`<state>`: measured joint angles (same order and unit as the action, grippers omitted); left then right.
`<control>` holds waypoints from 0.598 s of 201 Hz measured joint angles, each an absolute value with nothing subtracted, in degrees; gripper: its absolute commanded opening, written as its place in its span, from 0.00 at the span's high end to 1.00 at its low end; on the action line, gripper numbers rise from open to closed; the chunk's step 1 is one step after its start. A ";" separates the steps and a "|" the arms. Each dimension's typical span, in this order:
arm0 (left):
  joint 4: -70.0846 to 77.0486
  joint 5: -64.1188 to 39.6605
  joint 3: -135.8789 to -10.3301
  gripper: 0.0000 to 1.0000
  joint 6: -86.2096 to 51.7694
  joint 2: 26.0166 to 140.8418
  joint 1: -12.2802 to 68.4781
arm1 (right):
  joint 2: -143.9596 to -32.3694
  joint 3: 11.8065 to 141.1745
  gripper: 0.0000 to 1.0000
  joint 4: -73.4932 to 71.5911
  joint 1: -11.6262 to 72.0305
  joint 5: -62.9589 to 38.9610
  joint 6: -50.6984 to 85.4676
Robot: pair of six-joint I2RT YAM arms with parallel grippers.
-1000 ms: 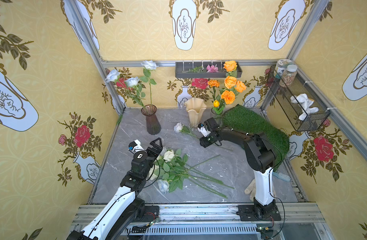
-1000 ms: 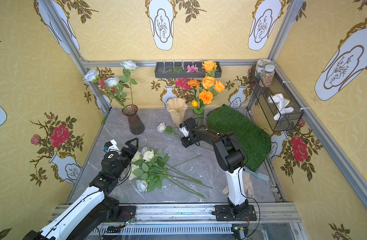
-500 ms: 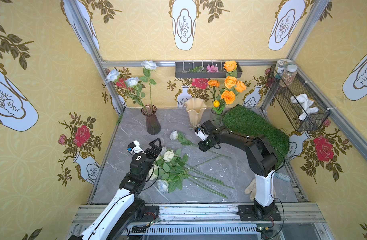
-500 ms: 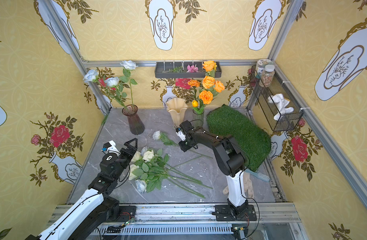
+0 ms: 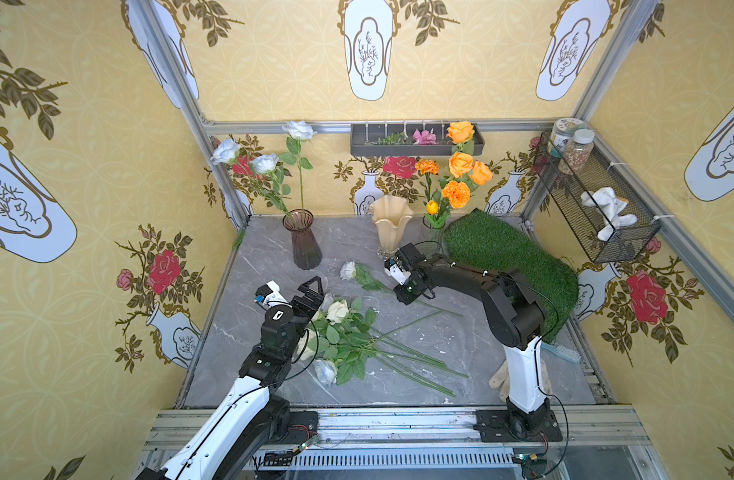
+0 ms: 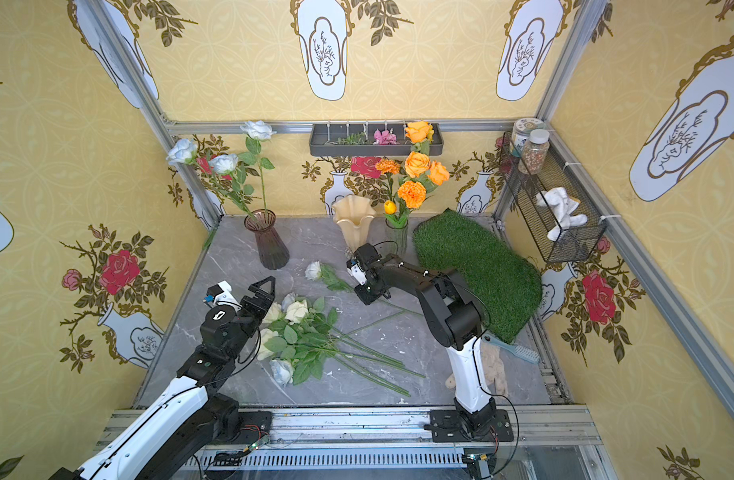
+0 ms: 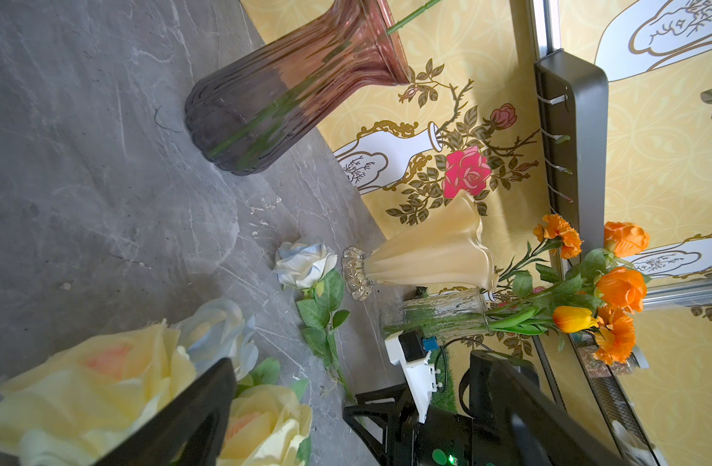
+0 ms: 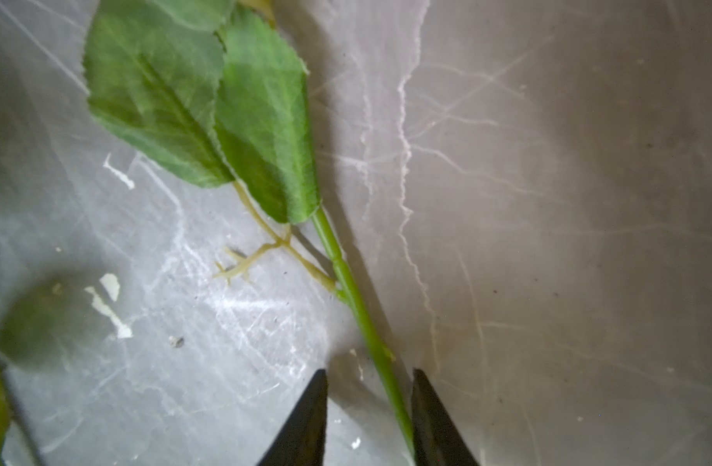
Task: Arrange the flowers in different vases according to their colors
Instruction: Pick up the flower at the center of the board.
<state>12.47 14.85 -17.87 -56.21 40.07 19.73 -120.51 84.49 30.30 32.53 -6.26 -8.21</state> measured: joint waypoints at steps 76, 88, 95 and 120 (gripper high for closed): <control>12.64 14.83 -17.76 0.00 -56.21 40.01 19.62 | -121.64 88.77 1.00 32.16 33.56 -2.79 -10.81; 12.80 14.83 -17.76 0.00 -56.21 40.05 19.57 | -120.44 89.03 1.00 32.99 34.11 -1.19 -11.90; 12.82 14.79 -17.76 0.00 -56.21 40.10 19.55 | -119.55 89.41 1.00 33.04 34.50 0.12 -12.49; 12.93 14.55 -17.76 0.00 -56.18 40.12 19.55 | -116.57 90.67 1.00 32.86 36.32 2.20 -14.98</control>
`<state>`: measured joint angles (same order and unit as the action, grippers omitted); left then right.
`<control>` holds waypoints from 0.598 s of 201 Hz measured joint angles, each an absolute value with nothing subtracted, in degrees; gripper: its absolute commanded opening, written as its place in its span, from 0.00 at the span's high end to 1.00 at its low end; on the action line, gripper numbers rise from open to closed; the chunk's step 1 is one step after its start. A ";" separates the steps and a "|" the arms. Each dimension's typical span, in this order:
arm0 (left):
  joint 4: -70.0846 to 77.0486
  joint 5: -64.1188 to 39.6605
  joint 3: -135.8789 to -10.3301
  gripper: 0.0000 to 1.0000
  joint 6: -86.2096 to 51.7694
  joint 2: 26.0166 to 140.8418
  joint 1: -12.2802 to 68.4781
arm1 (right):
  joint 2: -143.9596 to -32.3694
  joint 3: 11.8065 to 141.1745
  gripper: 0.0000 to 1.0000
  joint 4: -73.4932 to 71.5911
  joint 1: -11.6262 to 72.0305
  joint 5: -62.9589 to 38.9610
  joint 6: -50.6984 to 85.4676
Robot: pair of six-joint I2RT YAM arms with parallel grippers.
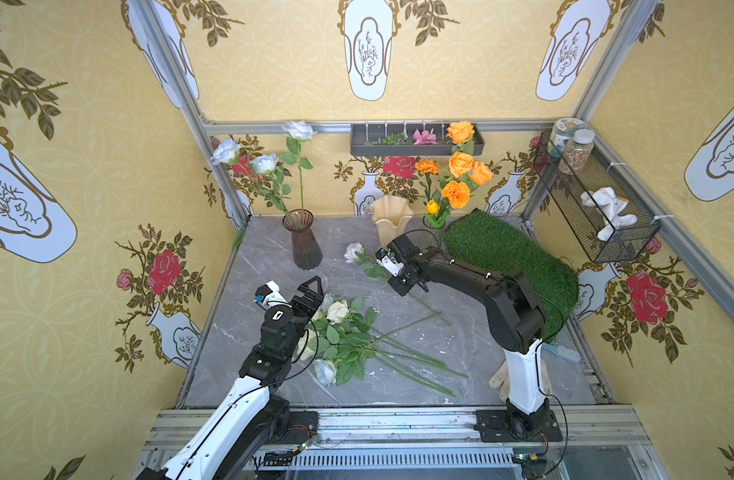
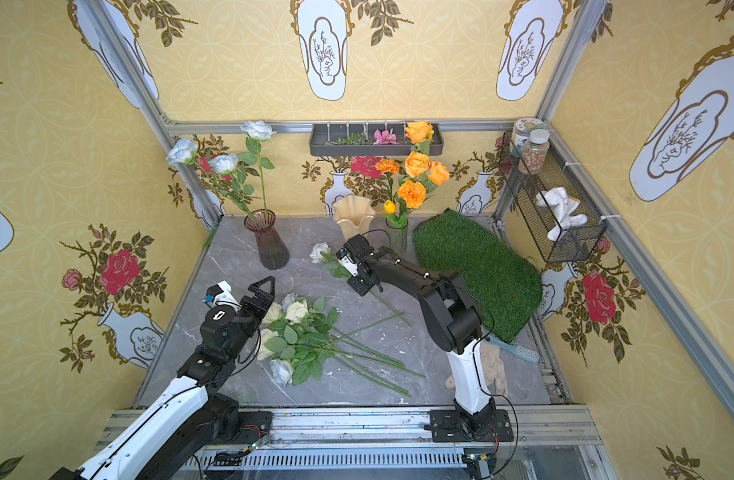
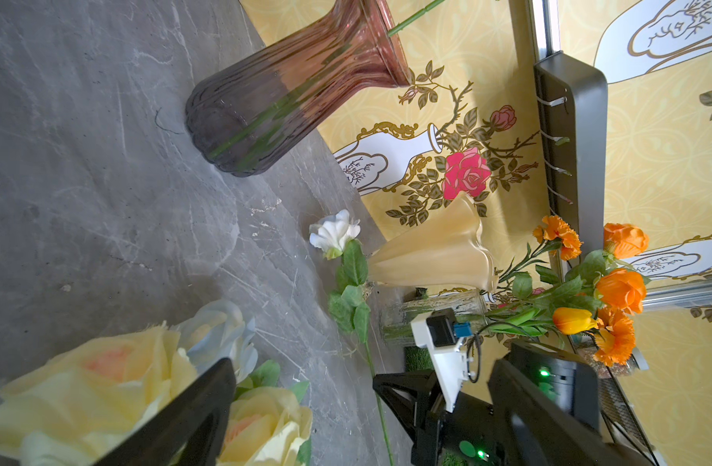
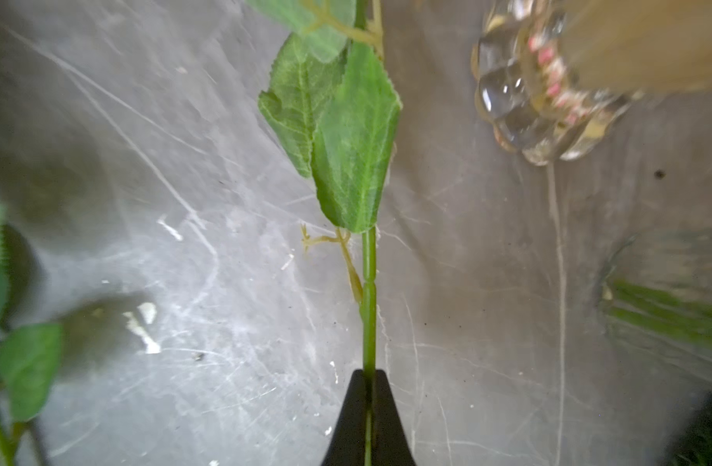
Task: Arrange the flowers in different vases according to their colors
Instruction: Pick up the flower at the center of the board.
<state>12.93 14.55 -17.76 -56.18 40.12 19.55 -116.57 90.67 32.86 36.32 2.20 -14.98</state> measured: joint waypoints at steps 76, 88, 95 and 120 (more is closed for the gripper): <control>16.71 6.83 -19.00 0.00 -54.41 43.42 19.57 | -112.44 98.26 1.00 36.91 38.44 -6.02 -13.23; 18.35 4.12 -19.27 0.00 -54.33 45.04 19.59 | -111.72 98.13 1.00 37.76 38.39 -9.17 -11.77; 19.20 2.48 -19.51 0.00 -54.33 46.00 19.73 | -111.18 97.73 1.00 37.78 38.39 -11.38 -10.57; 21.93 -3.09 -21.76 0.00 -54.39 49.52 21.17 | -108.62 95.48 1.00 37.63 38.20 -18.35 -7.09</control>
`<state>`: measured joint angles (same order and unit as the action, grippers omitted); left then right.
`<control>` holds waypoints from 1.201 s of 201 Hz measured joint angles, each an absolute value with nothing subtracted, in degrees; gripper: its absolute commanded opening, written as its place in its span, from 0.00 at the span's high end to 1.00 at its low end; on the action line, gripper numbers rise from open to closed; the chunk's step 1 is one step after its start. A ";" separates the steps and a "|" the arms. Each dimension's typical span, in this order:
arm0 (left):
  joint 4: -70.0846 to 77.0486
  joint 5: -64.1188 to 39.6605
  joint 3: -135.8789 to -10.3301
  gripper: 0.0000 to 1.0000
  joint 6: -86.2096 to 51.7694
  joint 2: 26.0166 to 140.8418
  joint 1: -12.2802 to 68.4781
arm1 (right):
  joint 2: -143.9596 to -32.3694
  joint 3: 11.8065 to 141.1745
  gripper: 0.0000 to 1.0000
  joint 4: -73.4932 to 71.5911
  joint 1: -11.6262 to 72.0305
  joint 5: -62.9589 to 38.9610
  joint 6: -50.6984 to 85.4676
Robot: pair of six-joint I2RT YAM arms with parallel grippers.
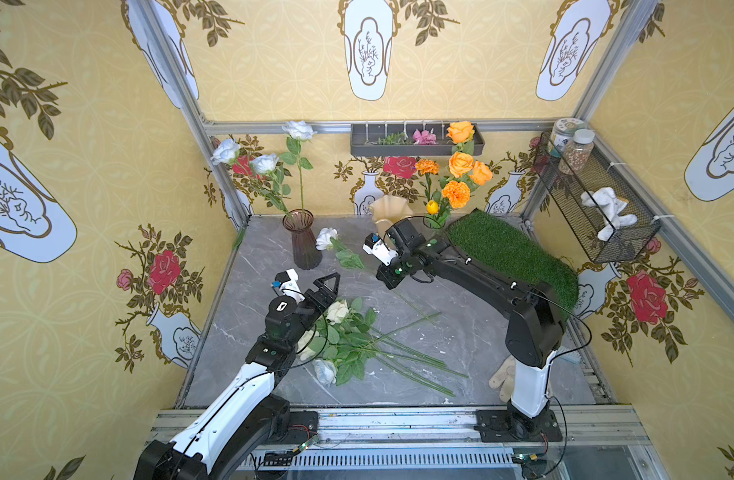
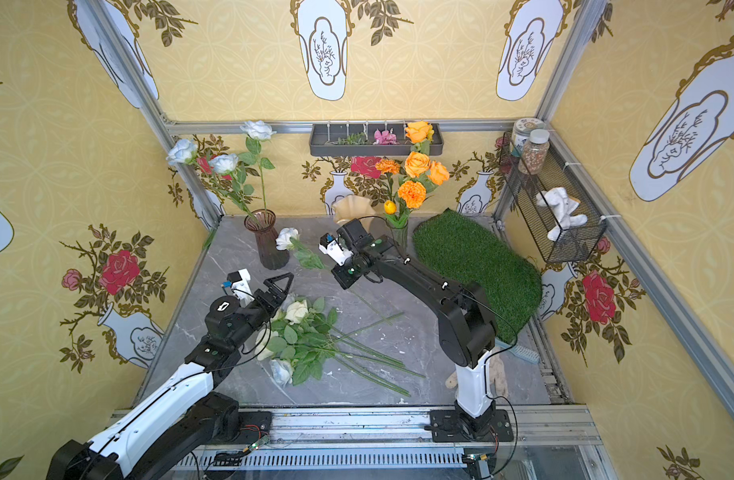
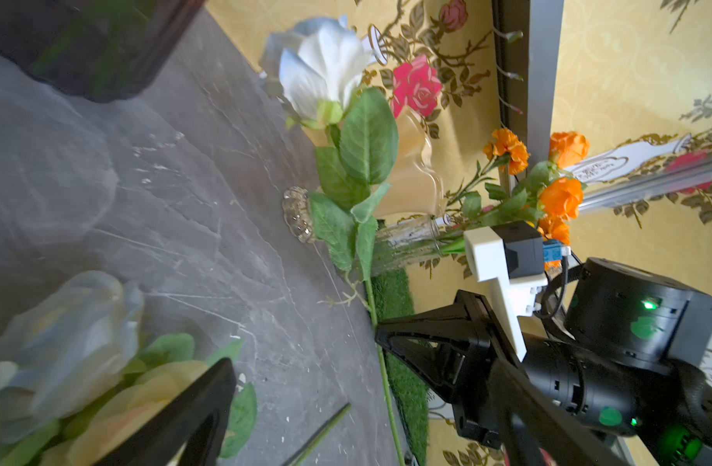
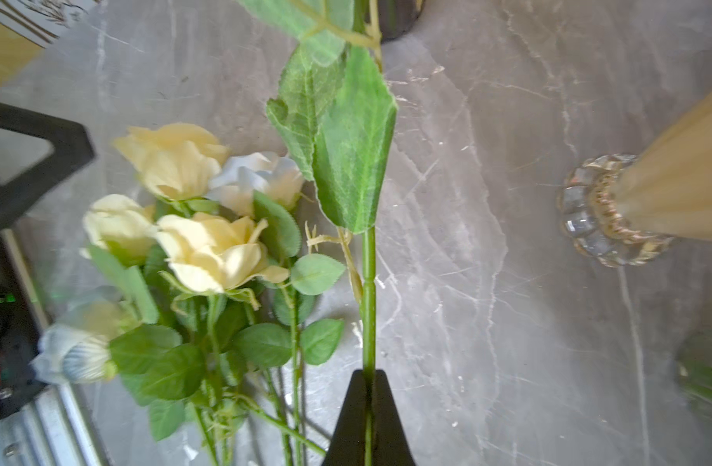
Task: Arrange the flowers in different vases according to their colors
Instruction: Pick up the flower at the center of the board.
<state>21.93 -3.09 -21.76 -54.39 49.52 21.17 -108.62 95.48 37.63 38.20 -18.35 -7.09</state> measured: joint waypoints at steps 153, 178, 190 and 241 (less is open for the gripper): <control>27.35 -7.18 -34.85 0.42 -55.96 60.97 31.55 | -89.95 78.85 1.00 23.92 36.53 -35.00 8.05; 27.33 -6.79 -35.79 0.44 -55.96 61.65 32.40 | -88.66 77.93 1.00 23.55 36.56 -35.31 8.93; 27.33 -6.20 -36.12 0.45 -55.96 62.04 33.12 | -88.14 77.71 1.00 23.46 36.56 -35.64 8.99; 26.98 -4.60 -36.47 0.58 -55.90 63.53 35.92 | -86.50 77.08 1.00 22.31 36.56 -35.83 9.15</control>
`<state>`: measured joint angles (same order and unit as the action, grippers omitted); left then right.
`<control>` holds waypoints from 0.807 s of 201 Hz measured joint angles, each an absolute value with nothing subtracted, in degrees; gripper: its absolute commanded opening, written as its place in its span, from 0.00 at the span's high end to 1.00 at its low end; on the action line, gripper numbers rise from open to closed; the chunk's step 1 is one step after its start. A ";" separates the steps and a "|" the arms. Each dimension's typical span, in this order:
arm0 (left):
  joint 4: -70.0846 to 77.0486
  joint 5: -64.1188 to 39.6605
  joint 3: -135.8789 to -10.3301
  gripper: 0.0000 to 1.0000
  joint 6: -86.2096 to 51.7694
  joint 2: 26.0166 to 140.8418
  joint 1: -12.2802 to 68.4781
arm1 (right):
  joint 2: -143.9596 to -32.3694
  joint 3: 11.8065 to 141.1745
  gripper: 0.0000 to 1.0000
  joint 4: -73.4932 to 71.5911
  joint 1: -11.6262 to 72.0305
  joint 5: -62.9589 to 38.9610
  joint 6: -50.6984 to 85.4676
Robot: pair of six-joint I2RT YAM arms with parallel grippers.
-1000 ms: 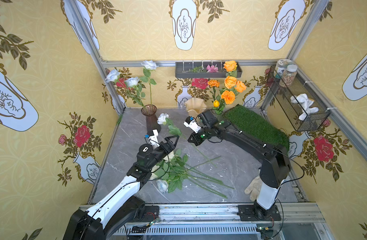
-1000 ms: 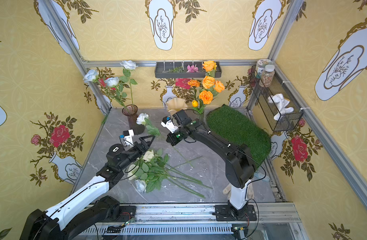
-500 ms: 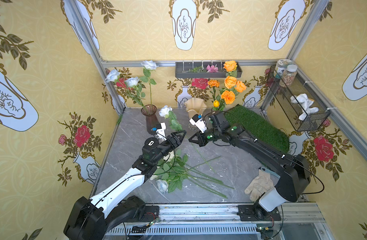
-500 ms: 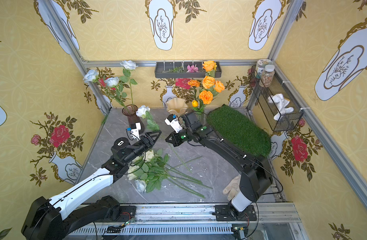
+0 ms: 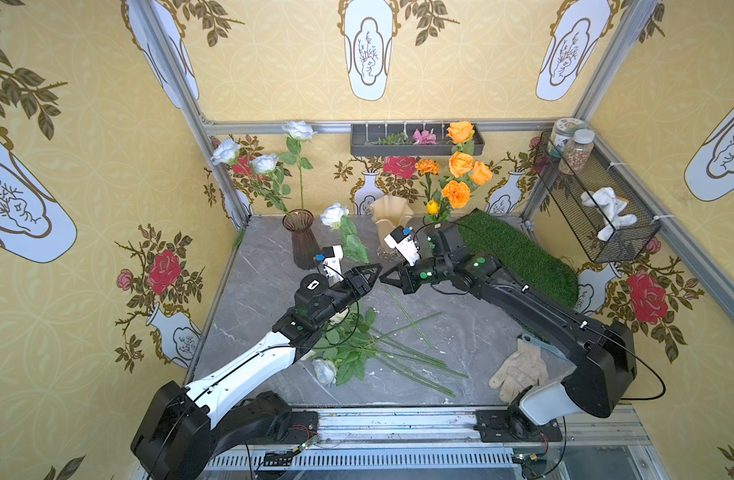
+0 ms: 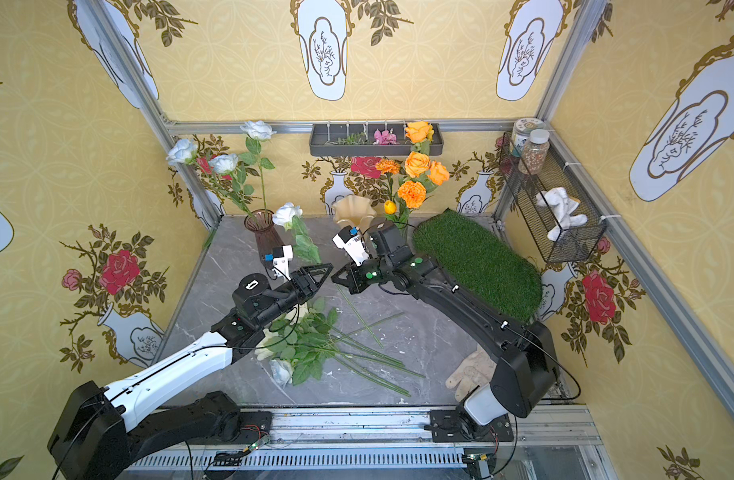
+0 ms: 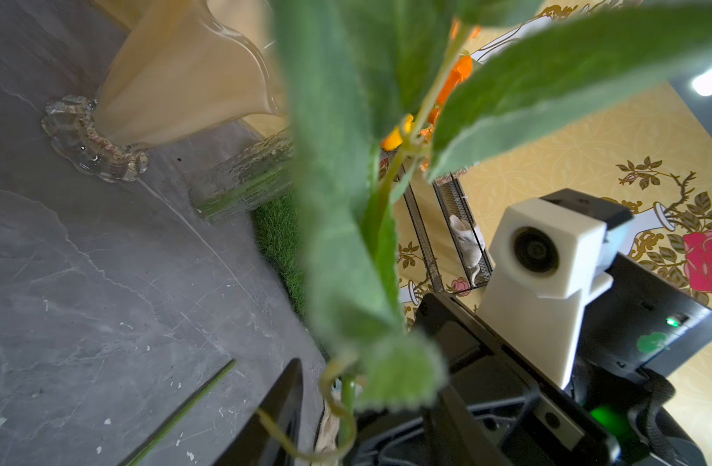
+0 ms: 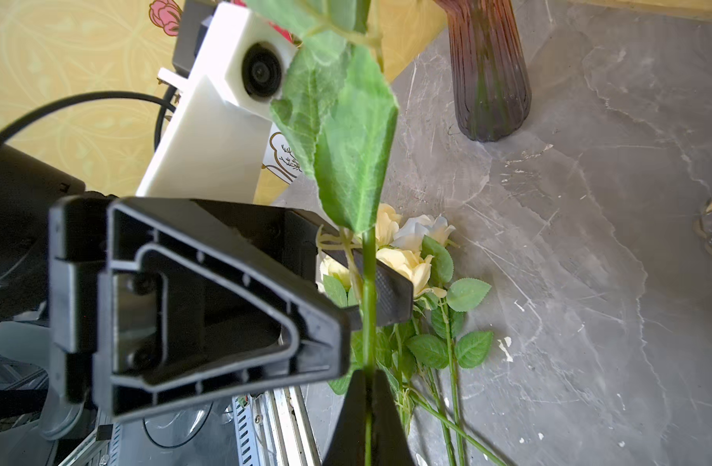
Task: Arrange the flowers in different vases according to their colors
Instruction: Pick up the flower at the center of the board.
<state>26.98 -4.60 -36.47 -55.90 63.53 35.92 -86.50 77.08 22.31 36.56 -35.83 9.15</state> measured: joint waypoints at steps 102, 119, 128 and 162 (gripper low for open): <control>17.19 -1.65 -40.47 1.00 -52.88 61.65 36.42 | -84.36 73.49 0.61 18.28 36.73 -35.90 10.26; 13.08 -0.60 -42.44 1.00 -51.59 60.20 36.42 | -83.53 72.62 0.03 17.80 36.73 -34.28 10.28; 9.54 0.95 -44.45 1.00 -49.84 59.07 36.42 | -82.91 71.85 0.03 16.97 36.69 -32.86 10.59; -4.62 9.87 -54.59 1.00 -40.71 54.54 34.76 | -79.22 66.85 0.03 11.55 36.47 -25.34 14.57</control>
<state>-4.62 9.87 -54.59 -40.71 54.54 34.76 -79.22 66.85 11.55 36.47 -25.34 14.57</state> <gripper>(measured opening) 0.080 0.996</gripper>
